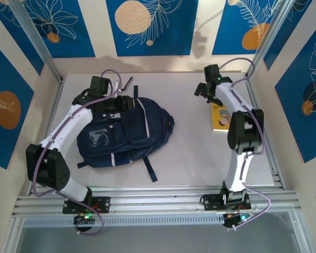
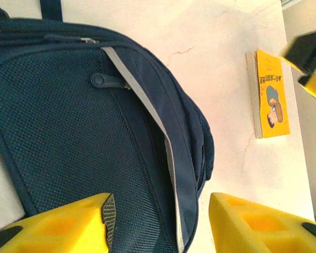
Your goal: Pack books, pencil case, and school supplies into a backpack
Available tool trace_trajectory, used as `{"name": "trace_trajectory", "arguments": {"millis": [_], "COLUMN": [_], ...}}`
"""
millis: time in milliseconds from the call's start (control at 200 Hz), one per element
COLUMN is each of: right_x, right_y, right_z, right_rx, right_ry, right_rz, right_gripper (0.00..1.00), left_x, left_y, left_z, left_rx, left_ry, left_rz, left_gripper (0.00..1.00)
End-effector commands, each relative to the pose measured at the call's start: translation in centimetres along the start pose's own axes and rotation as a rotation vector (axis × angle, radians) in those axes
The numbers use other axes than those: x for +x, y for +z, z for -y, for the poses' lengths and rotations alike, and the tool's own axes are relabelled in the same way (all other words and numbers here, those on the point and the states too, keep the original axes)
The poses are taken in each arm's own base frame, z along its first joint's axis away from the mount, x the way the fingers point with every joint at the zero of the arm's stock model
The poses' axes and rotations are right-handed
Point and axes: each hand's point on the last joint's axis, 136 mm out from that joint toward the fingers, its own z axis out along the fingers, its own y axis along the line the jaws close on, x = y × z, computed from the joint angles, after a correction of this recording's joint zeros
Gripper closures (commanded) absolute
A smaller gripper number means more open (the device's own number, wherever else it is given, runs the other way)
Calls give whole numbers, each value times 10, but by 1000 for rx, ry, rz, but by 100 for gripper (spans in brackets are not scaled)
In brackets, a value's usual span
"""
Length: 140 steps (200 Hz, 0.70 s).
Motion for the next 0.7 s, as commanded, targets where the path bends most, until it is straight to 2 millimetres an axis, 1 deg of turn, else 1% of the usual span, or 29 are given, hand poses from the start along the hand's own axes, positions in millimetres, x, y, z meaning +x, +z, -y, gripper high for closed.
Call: {"name": "trace_trajectory", "arguments": {"millis": [0, 50, 105, 140, 170, 305, 435, 595, 695], "right_x": [2, -9, -17, -19, -21, -23, -25, -23, -18], "right_y": [12, 18, 28, 34, 39, 62, 76, 94, 101], "right_z": [19, 22, 31, 39, 40, 41, 41, 49, 58], "right_rx": [30, 29, 61, 94, 101, 122, 147, 257, 315], "right_ry": [-110, -89, -51, -26, -18, -50, -81, -140, -152], "right_rz": [-152, -169, -187, -205, -217, -237, -241, -221, -227], "right_gripper": [3, 3, 2, 2, 2, 2, 4, 6, 8], "left_x": [-3, -3, -4, -4, -4, -5, -5, -5, -6], "left_y": [-14, -16, -19, -20, -22, -26, -25, -25, -24], "left_z": [21, 26, 31, 33, 35, 40, 43, 42, 39], "left_rx": [80, 108, 135, 144, 149, 171, 191, 193, 189], "left_ry": [25, 16, 11, 8, 6, -4, -17, -23, -27], "left_rz": [50, 56, 60, 60, 60, 70, 63, 62, 61], "left_gripper": [50, 50, 50, 50, 50, 50, 50, 50, 50]}}
